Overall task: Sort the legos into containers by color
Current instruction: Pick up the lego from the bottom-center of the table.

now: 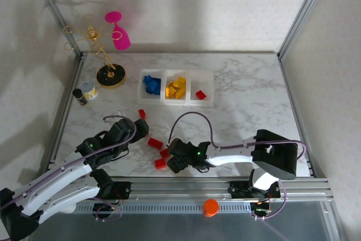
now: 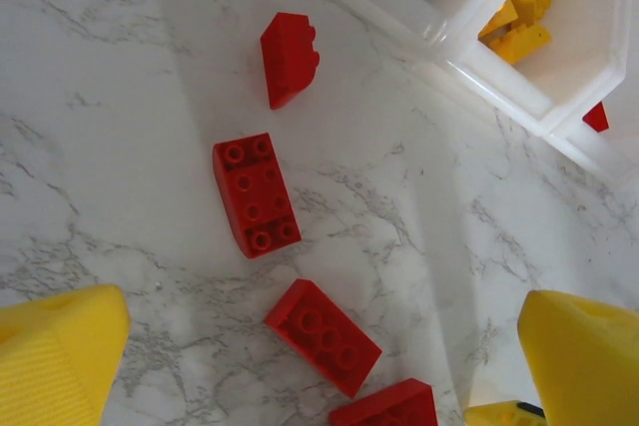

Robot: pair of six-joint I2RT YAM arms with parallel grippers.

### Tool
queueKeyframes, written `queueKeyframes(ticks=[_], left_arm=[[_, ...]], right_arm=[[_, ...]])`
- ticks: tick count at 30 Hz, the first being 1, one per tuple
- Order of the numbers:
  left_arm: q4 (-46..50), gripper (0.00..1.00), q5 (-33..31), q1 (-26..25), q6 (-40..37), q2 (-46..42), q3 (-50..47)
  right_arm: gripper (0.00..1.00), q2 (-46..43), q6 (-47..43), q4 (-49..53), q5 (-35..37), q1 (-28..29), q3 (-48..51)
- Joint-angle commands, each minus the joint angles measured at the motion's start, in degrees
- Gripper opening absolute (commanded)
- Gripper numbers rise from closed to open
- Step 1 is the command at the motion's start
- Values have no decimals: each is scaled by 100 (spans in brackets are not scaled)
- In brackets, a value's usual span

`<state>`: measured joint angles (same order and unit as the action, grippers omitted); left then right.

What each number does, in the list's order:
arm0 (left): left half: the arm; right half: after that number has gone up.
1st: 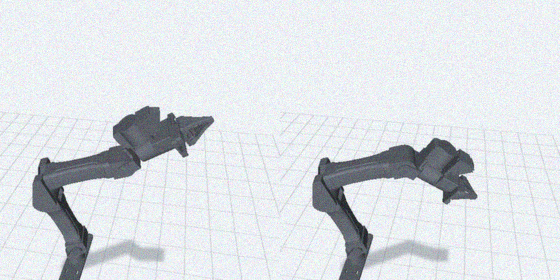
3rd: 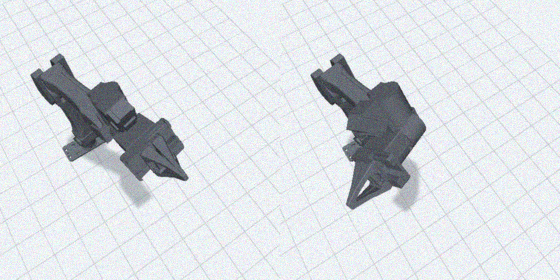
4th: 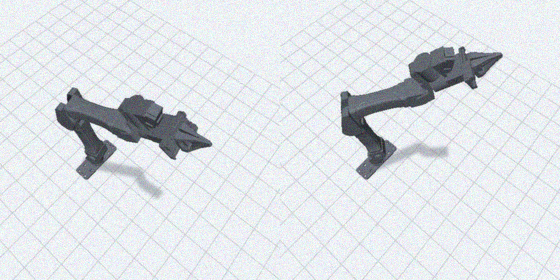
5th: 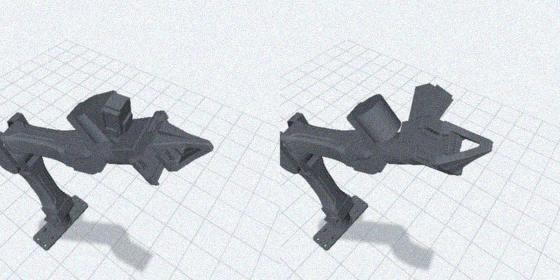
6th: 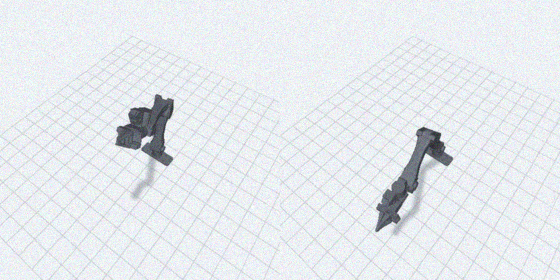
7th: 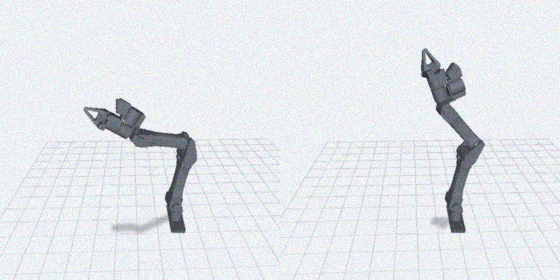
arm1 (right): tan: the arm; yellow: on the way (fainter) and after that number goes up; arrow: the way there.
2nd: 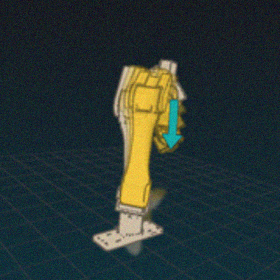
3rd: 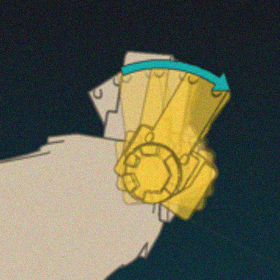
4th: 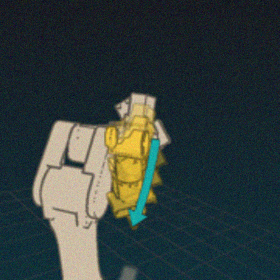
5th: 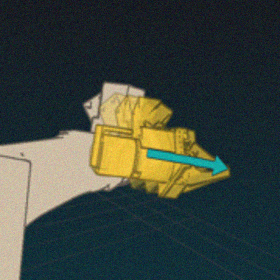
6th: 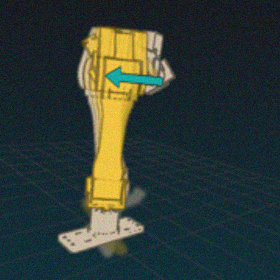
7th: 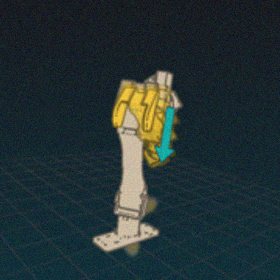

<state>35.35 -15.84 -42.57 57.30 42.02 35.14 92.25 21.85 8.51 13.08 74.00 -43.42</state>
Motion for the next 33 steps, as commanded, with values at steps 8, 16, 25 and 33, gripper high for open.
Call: queueKeyframes(ticks=[8, 16, 25, 33], left_arm=[[329, 100, -302, 20, 160, -173, 182], [314, 100, -314, 38, 102, -211, 231], [231, 99, -262, 43, 96, -202, 231], [129, 100, -228, 56, 69, -121, 235]], right_arm=[[96, 679, -255, -278, 512, -94, -726], [96, 1113, -330, -130, 576, -348, -1172], [79, 1029, -277, 59, 446, -480, -1169], [57, 1045, -213, 193, 267, -493, -1251]])
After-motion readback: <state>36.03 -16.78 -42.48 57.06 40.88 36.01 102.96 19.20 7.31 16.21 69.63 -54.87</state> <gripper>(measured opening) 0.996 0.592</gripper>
